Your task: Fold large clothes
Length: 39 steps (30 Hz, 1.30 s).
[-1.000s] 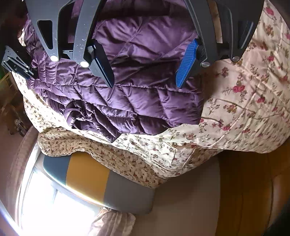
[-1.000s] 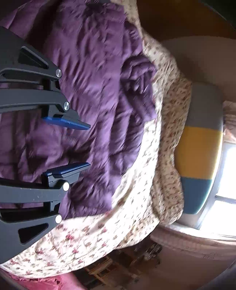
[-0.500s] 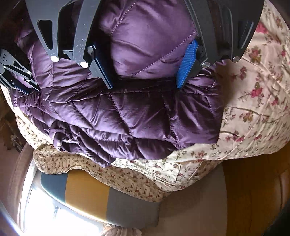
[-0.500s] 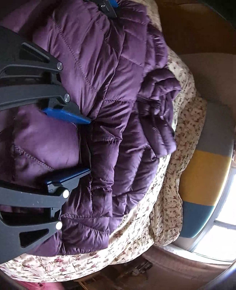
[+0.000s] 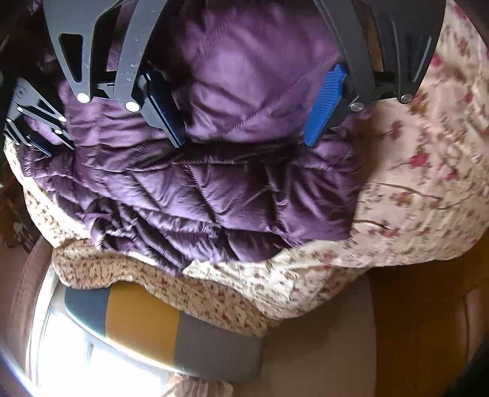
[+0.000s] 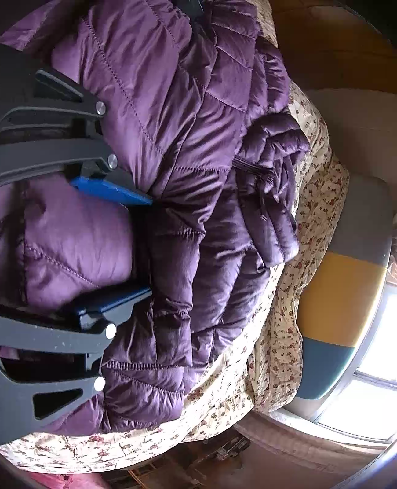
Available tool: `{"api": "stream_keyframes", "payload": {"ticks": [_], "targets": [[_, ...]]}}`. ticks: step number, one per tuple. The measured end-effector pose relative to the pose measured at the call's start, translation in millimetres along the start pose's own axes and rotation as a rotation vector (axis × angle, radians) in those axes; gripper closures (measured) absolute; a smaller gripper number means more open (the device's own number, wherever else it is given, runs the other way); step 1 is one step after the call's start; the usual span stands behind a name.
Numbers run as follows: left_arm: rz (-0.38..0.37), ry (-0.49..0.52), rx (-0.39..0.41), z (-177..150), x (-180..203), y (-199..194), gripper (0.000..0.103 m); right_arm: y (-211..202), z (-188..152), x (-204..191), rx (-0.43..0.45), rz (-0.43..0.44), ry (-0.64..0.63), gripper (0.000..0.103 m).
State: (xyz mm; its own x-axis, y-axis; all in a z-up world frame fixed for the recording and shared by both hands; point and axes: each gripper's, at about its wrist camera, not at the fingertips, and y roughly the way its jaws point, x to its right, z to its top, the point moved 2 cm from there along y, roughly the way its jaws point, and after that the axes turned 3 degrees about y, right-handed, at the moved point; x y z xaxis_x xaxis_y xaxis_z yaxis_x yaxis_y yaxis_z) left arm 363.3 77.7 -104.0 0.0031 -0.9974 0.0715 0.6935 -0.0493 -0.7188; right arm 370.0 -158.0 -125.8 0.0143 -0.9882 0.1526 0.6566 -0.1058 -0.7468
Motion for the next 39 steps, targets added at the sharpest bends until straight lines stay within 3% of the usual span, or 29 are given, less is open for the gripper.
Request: {"api": "stream_keyframes", "payload": {"ticks": [3, 13, 27, 34, 39], "targets": [[-0.009, 0.004, 0.051, -6, -1, -32, 0.024, -15, 1, 9, -0.002, 0.015, 0.022, 0.026], [-0.014, 0.039, 0.091, -50, -8, -104, 0.024, -82, -49, 28, -0.031, 0.033, -0.057, 0.019], [0.018, 0.029, 0.053, -123, -41, -151, 0.024, -127, -143, 74, -0.143, -0.013, -0.059, 0.018], [0.030, 0.027, 0.015, -152, -56, -161, 0.024, -148, -170, 90, -0.161, -0.031, -0.056, 0.016], [-0.006, 0.021, -0.032, -177, -62, -167, 0.024, -165, -189, 100, -0.180, -0.019, -0.046, 0.015]]}}
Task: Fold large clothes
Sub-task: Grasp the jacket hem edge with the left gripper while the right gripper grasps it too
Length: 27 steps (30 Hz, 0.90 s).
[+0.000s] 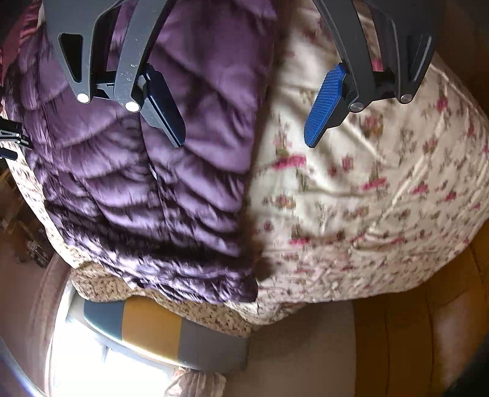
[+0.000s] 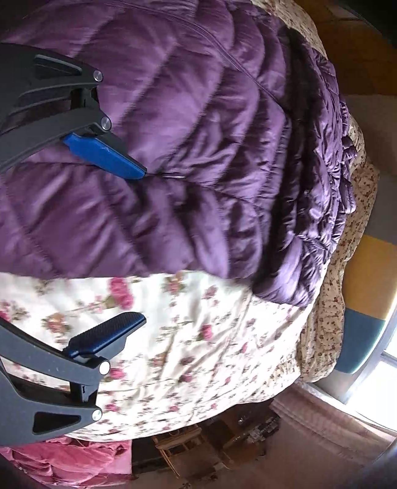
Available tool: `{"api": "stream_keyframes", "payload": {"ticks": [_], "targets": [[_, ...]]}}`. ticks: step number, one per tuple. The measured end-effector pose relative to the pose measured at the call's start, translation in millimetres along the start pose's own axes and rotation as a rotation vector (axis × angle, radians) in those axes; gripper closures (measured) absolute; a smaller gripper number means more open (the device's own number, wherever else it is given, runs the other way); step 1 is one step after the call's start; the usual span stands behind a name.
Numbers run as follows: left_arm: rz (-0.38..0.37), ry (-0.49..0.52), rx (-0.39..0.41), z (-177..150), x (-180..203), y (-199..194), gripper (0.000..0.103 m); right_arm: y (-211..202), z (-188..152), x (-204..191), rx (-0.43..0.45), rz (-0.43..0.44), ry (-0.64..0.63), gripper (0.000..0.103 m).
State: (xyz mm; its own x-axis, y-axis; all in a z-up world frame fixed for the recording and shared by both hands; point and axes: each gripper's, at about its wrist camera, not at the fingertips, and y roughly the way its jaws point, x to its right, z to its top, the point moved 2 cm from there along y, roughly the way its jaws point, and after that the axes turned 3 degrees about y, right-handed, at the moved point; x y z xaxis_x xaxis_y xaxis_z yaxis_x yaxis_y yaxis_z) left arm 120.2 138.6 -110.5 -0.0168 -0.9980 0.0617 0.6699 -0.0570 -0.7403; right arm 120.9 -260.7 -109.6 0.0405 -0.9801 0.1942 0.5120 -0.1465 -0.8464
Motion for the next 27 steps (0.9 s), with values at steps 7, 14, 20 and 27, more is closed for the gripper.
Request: {"api": "stream_keyframes", "payload": {"ticks": [7, 14, 20, 27], "targets": [[-0.096, -0.029, -0.077, -42, -1, -10, 0.032, -19, -40, 12, -0.041, 0.056, 0.026, 0.015], [-0.143, -0.034, -0.098, -60, 2, -27, 0.059, -31, -66, 8, -0.096, 0.185, 0.042, 0.054], [-0.182, -0.023, -0.112, -67, 5, -33, 0.084, -39, -77, -2, -0.119, 0.215, -0.008, 0.065], [-0.210, -0.007, -0.090, -60, 8, -44, 0.097, -50, -74, -17, -0.097, 0.221, -0.103, 0.097]]}}
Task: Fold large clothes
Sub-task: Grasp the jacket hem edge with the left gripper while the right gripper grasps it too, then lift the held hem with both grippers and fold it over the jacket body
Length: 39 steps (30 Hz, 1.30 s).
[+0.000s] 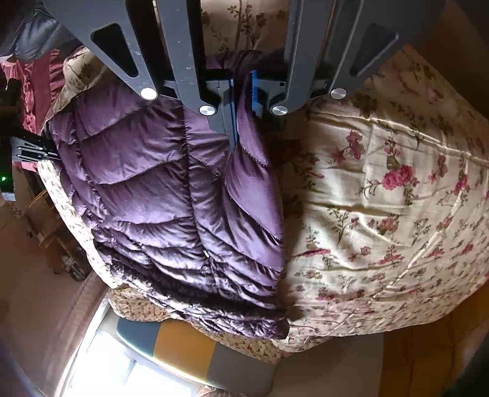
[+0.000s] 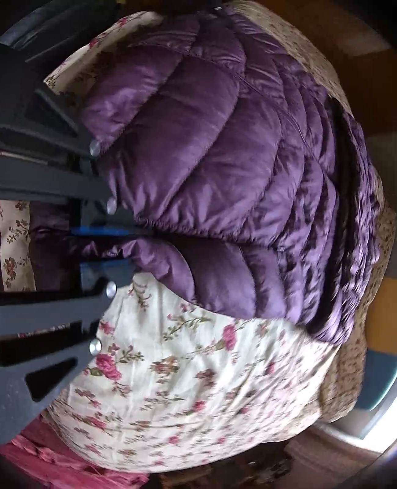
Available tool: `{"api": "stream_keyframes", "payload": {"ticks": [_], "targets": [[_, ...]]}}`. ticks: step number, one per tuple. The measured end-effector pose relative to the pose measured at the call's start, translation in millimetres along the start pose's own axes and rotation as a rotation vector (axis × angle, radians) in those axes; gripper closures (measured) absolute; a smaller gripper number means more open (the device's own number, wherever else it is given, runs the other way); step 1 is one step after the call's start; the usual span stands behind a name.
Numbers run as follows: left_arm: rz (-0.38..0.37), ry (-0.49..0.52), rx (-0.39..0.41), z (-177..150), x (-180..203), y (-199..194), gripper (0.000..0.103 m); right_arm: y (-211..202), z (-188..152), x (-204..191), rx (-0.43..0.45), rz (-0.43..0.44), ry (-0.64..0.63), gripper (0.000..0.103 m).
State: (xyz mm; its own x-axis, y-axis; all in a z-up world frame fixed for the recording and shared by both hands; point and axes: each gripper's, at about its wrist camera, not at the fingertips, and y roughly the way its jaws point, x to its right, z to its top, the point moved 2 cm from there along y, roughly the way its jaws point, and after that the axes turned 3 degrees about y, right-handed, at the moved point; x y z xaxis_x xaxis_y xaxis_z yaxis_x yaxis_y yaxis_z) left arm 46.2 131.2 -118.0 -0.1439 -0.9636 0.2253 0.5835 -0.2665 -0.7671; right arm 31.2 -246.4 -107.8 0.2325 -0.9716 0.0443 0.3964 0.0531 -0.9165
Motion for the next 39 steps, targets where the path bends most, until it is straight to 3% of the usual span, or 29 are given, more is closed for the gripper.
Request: {"api": "stream_keyframes", "payload": {"ticks": [6, 11, 19, 30, 39], "targets": [[-0.048, 0.000, 0.057, 17, 4, -23, 0.099, -30, 18, -5, 0.077, -0.008, -0.041, 0.099], [-0.094, -0.002, 0.110, 45, 9, -33, 0.099, -52, 52, -10, 0.158, -0.003, -0.075, 0.099], [-0.130, 0.016, 0.198, 124, 12, -19, 0.099, -62, 126, 5, 0.267, -0.031, -0.046, 0.099], [-0.091, 0.042, 0.225, 246, 9, 51, 0.099, -14, 247, 42, 0.299, -0.087, 0.045, 0.099], [0.008, 0.001, 0.186, 325, -13, 121, 0.099, 50, 325, 70, 0.230, -0.137, 0.127, 0.099]]}}
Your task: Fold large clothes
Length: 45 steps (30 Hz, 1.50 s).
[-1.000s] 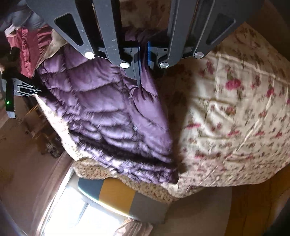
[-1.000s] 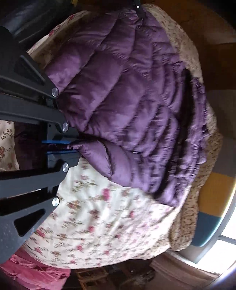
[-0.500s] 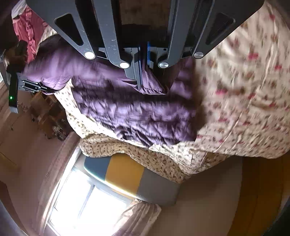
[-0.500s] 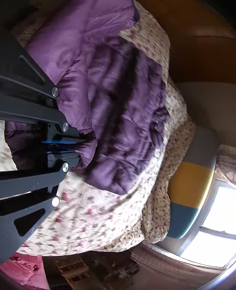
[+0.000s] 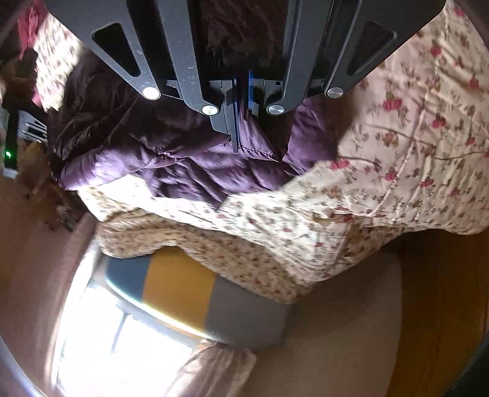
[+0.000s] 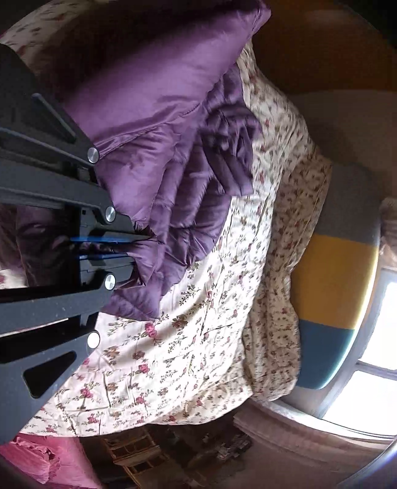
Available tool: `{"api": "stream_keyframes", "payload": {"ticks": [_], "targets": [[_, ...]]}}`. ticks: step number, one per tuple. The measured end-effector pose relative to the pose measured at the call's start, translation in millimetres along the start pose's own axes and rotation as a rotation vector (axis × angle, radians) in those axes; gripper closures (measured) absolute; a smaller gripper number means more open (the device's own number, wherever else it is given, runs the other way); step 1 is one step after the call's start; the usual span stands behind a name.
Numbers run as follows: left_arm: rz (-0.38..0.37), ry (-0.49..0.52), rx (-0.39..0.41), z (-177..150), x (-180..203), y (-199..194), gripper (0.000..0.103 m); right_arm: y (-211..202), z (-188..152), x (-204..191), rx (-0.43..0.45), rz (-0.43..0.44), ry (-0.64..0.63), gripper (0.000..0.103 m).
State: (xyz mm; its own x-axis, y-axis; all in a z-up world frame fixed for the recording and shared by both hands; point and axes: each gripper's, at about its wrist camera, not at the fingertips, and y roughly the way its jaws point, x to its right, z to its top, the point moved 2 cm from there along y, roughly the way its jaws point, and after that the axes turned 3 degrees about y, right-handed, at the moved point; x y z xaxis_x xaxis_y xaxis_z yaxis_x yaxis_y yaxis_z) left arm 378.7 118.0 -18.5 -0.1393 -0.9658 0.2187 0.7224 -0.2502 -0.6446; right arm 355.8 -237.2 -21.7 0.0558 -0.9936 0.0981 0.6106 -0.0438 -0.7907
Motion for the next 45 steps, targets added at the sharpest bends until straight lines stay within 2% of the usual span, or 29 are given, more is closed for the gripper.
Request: {"api": "stream_keyframes", "payload": {"ticks": [4, 5, 7, 9, 10, 11, 12, 13, 14, 16, 17, 19, 21, 26, 30, 31, 32, 33, 34, 35, 36, 37, 40, 45], "targets": [[0.019, -0.025, -0.050, 8, -10, 30, 0.099, 24, 11, 3, -0.035, 0.003, 0.026, 0.097], [0.022, -0.029, -0.056, 9, -12, 34, 0.096, 26, 13, 2, -0.037, 0.009, 0.034, 0.095], [0.016, -0.060, -0.088, 11, -18, 43, 0.092, 29, 16, 5, -0.048, 0.030, 0.066, 0.084], [0.008, -0.094, -0.104, 14, -24, 47, 0.087, 27, 20, 8, -0.038, 0.045, 0.088, 0.077], [0.002, -0.106, -0.102, 15, -26, 46, 0.085, 24, 22, 10, -0.033, 0.051, 0.098, 0.065], [-0.004, -0.119, -0.097, 16, -28, 44, 0.080, 21, 25, 12, -0.025, 0.057, 0.118, 0.056], [-0.011, -0.129, -0.091, 17, -30, 42, 0.076, 16, 27, 14, -0.004, 0.046, 0.130, 0.029], [-0.008, -0.141, -0.077, 18, -33, 38, 0.060, 5, 32, 18, 0.049, 0.030, 0.138, 0.021], [-0.004, -0.150, -0.062, 19, -34, 34, 0.040, 0, 36, 19, 0.067, 0.035, 0.142, 0.022], [0.031, -0.184, 0.009, 20, -43, 17, 0.018, -13, 41, 28, 0.086, 0.054, 0.181, 0.019], [0.036, -0.200, 0.037, 19, -49, 10, 0.017, -19, 42, 31, 0.101, 0.056, 0.193, 0.016], [0.033, -0.226, 0.038, 13, -58, 2, 0.017, -31, 36, 36, 0.126, 0.040, 0.193, 0.011], [0.042, -0.239, 0.029, -2, -68, -4, 0.017, -37, 21, 41, 0.113, 0.049, 0.197, 0.010], [-0.001, -0.285, -0.053, -53, -85, -6, 0.017, -27, -37, 42, 0.000, 0.071, 0.182, 0.010], [-0.083, -0.354, -0.115, -91, -86, 1, 0.017, -2, -89, 36, -0.128, 0.122, 0.198, 0.011], [-0.108, -0.372, -0.125, -96, -84, 3, 0.023, 4, -97, 33, -0.147, 0.138, 0.203, 0.015], [-0.137, -0.377, -0.136, -99, -81, 6, 0.037, 7, -102, 31, -0.156, 0.150, 0.208, 0.020], [-0.157, -0.369, -0.148, -100, -78, 10, 0.046, 10, -105, 28, -0.162, 0.167, 0.213, 0.035], [-0.174, -0.353, -0.157, -100, -73, 12, 0.064, 11, -105, 25, -0.162, 0.177, 0.218, 0.051], [-0.174, -0.339, -0.158, -100, -68, 12, 0.076, 10, -104, 22, -0.156, 0.184, 0.219, 0.061], [-0.173, -0.328, -0.155, -98, -65, 10, 0.082, 8, -102, 19, -0.150, 0.182, 0.210, 0.076], [-0.171, -0.313, -0.151, -97, -62, 7, 0.089, 3, -100, 17, -0.140, 0.174, 0.191, 0.086], [-0.174, -0.301, -0.143, -94, -61, -4, 0.094, -11, -98, 14, -0.128, 0.170, 0.143, 0.092], [-0.175, -0.273, -0.153, -105, -55, -27, 0.096, -36, -116, 15, -0.133, 0.171, 0.086, 0.093]]}}
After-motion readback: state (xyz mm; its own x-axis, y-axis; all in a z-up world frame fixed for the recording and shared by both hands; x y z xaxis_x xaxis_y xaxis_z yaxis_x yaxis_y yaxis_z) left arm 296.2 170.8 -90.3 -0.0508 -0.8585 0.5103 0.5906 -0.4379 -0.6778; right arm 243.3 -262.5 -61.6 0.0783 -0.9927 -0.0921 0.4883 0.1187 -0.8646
